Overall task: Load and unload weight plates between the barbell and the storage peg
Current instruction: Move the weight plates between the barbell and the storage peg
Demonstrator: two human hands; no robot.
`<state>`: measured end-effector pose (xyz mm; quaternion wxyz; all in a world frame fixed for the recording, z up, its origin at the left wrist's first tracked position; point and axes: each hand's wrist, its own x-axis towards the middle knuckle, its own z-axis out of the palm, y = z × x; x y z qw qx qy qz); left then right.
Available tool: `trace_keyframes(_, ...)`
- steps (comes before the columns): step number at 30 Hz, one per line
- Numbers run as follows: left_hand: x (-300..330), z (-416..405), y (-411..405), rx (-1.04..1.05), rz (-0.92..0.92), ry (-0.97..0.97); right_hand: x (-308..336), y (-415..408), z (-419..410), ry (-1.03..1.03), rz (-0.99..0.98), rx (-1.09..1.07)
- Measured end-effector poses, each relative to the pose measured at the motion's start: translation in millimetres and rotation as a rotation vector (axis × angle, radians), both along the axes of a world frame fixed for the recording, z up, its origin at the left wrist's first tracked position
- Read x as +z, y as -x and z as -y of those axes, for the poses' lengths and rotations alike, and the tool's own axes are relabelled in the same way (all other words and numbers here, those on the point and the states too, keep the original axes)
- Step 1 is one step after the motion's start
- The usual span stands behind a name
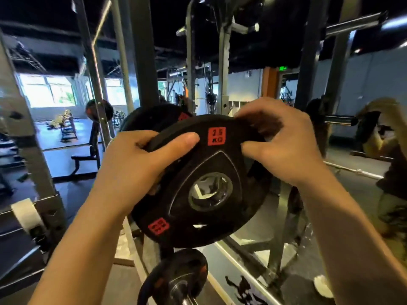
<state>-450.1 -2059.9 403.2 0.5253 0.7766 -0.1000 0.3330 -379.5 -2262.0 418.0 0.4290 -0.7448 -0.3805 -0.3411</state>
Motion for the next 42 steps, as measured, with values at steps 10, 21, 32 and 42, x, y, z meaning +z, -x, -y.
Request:
trace_keyframes(10,13.4,-14.9,-45.6,0.059,-0.114,0.029,5.5,-65.1,-20.4,-0.075,-0.104,0.137)
trace_keyframes(21,19.0,-10.2,-40.9,0.122,-0.142,-0.121,0.2,-94.8,-26.7,-0.072,-0.149,0.245)
trace_keyframes(32,10.5,-5.8,-40.9,0.143,0.01,-0.14,-61.6,-83.4,-55.9,-0.495,-0.063,0.094)
trace_keyframes(42,-48.1,-16.2,-53.8,0.137,0.288,0.19,-14.0,-107.9,-82.9,-0.256,-0.049,0.017)
